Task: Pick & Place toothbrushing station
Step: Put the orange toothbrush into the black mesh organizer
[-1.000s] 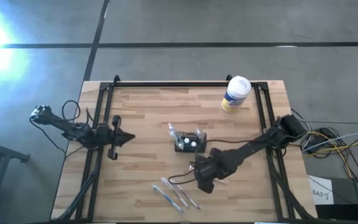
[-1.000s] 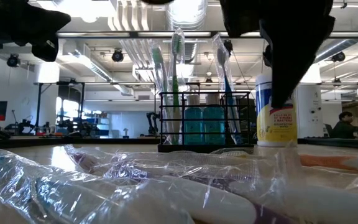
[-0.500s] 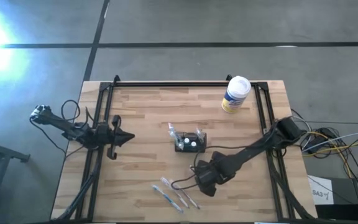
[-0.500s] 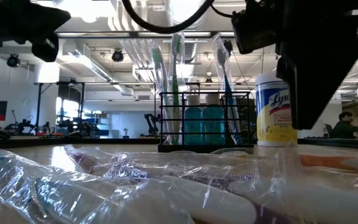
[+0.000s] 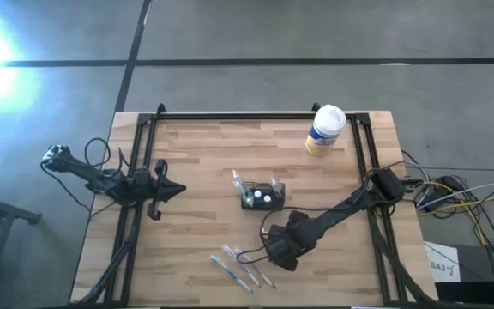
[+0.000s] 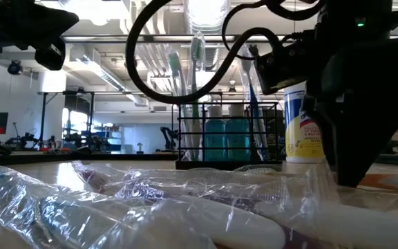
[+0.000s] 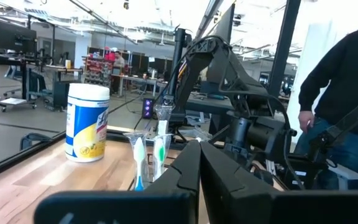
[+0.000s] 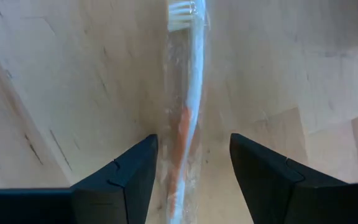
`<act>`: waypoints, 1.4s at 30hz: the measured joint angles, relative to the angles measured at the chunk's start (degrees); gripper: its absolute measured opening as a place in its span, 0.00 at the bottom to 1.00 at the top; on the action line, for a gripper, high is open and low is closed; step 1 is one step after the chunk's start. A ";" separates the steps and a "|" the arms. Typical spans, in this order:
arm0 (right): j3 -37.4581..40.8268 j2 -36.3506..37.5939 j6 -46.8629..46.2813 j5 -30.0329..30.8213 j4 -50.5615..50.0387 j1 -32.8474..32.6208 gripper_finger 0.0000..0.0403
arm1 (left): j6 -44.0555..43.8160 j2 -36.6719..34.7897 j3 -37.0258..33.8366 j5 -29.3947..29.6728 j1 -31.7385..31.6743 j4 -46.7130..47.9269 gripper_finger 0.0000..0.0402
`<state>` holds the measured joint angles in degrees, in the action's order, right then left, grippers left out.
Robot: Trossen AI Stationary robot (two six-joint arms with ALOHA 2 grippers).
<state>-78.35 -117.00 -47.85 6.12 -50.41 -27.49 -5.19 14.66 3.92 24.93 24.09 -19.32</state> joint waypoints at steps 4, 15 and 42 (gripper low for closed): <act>0.05 0.17 -0.01 -1.86 0.23 -0.18 0.40 | -0.02 0.00 0.30 0.00 0.01 0.14 0.02; -0.67 0.62 1.72 -4.78 -0.39 -1.33 0.05 | -3.02 0.02 1.90 -0.17 0.01 0.06 0.02; 21.74 34.20 51.86 20.64 63.59 -8.57 0.04 | -3.89 0.72 1.40 -5.68 0.01 0.21 0.02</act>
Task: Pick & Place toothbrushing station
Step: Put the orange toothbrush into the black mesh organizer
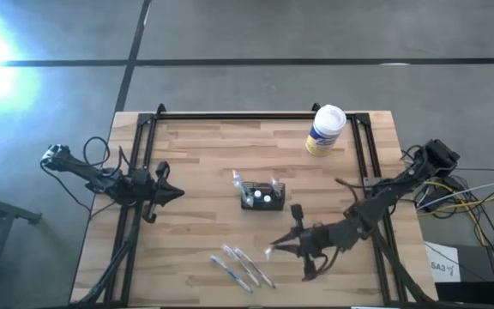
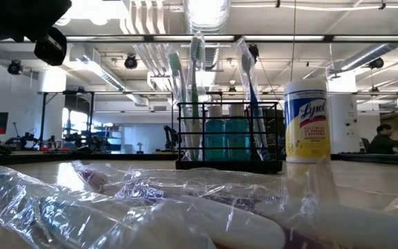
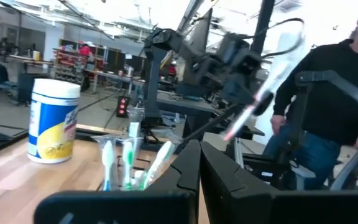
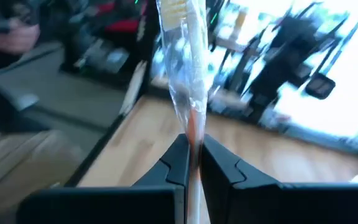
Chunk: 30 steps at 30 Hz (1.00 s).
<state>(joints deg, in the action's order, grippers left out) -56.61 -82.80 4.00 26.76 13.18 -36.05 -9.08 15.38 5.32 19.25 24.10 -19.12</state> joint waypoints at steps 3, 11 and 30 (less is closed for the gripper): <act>6.25 0.09 6.24 0.48 13.77 1.20 0.04 | 0.02 0.33 0.00 -0.89 0.00 0.11 0.03; 14.36 0.11 10.04 0.04 31.94 6.01 0.04 | 0.37 10.73 1.81 -2.76 -0.02 -1.04 0.11; 13.45 -0.20 11.53 -4.90 39.81 8.26 0.04 | 23.27 49.09 33.85 -4.20 0.01 -3.15 0.59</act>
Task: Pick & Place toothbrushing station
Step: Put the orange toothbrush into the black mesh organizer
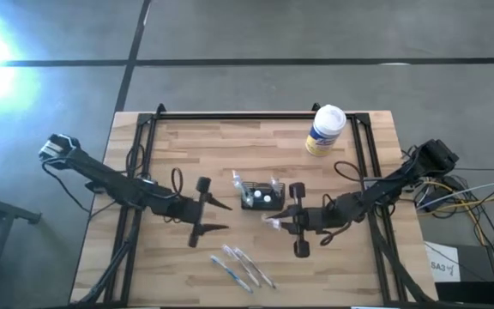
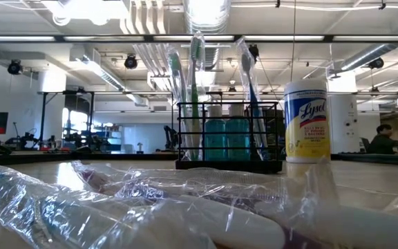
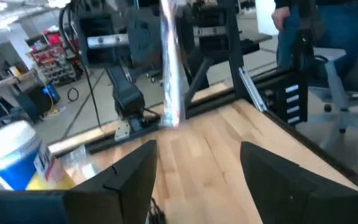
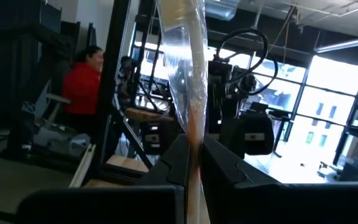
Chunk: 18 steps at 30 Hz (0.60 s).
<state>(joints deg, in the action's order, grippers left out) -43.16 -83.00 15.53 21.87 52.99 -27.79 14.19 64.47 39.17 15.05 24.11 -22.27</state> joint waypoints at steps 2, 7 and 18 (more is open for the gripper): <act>-0.36 0.00 0.40 -0.02 0.39 0.03 0.04 | 1.69 2.01 2.98 -0.02 -0.01 -1.26 0.58; -0.70 -0.91 1.86 -0.14 1.98 0.33 0.04 | 3.63 7.16 8.01 -0.08 -0.05 -0.40 0.58; -2.43 -6.02 2.08 -1.13 6.73 1.88 0.04 | -0.61 16.97 16.17 1.23 -1.14 -1.28 0.58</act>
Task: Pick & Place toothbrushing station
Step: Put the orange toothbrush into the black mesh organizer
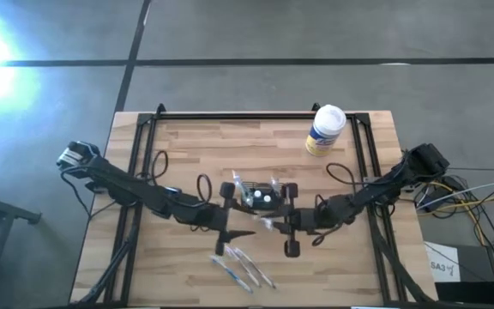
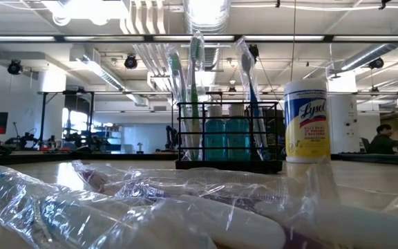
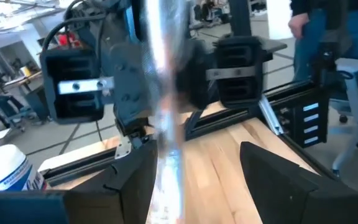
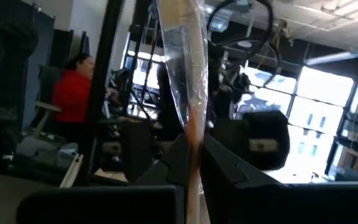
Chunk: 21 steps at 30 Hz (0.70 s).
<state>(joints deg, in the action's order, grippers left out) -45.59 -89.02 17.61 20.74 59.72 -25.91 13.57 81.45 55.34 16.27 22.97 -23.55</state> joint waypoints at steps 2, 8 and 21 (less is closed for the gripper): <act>-0.67 -0.60 1.67 -0.25 -0.39 -0.07 0.04 | -1.01 1.22 0.68 0.30 -0.38 -0.09 0.58; -3.30 -2.77 3.43 -0.33 -0.47 -0.07 0.04 | -1.91 2.17 1.20 3.17 -0.88 0.02 0.58; -3.58 -3.01 3.71 -0.25 -0.83 0.14 0.04 | -1.62 0.87 -1.23 1.15 -0.60 0.22 0.29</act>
<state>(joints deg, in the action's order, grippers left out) -49.17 -92.03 21.32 20.49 58.89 -25.77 11.96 82.31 54.11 17.42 22.37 -23.33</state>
